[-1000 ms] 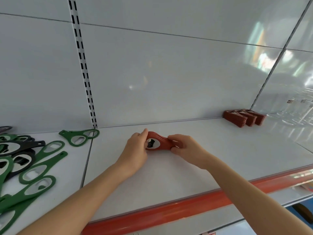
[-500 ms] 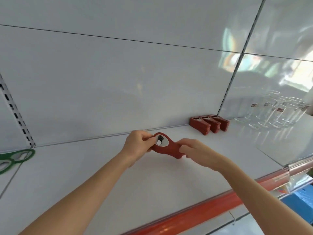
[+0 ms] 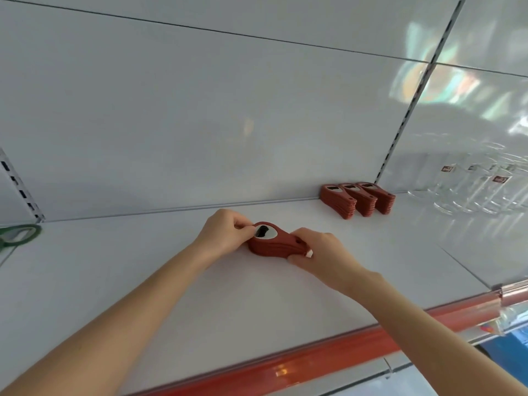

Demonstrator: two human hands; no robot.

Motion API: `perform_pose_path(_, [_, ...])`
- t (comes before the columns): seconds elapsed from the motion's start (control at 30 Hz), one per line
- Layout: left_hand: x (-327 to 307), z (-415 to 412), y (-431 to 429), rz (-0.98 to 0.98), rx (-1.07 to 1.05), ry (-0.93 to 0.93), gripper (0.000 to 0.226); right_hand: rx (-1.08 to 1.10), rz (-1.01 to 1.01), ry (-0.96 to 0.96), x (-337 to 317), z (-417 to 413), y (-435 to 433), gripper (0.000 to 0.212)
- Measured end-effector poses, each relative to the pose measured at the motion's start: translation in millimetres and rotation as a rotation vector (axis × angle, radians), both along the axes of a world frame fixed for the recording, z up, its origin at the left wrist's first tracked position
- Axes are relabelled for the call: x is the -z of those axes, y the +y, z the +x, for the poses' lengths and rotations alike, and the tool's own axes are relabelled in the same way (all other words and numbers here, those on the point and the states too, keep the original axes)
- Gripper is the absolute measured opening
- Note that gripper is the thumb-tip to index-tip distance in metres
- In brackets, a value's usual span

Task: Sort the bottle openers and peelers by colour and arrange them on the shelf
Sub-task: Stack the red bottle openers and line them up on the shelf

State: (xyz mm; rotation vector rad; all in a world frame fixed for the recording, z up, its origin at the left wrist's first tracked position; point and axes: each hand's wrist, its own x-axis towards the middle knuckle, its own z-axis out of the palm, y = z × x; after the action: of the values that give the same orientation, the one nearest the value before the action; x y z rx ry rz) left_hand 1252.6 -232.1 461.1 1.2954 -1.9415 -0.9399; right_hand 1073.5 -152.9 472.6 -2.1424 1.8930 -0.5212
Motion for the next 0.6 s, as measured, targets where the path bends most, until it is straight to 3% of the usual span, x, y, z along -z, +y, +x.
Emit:
perform_pose_path(0.2, [0, -6, 3, -0.036, 0.024, -0.055, 0.019, -0.003, 0.005, 0.1, 2, -2, -1, 0.027])
perform_pose_path(0.3, [2, -14, 3, -0.05, 0.031, -0.054, 0.032, 0.025, 0.015, 0.101, 3, -5, 1, 0.027])
perform_pose_path(0.53, [13, -30, 4, -0.269, 0.011, -0.175, 0.029, 0.242, 0.018, 0.118, 3, -41, 1, 0.022])
perform_pose_path(0.6, [17, -31, 4, -0.308, 0.028, -0.229, 0.04, 0.308, 0.02, 0.121, 4, -51, -6, 0.019])
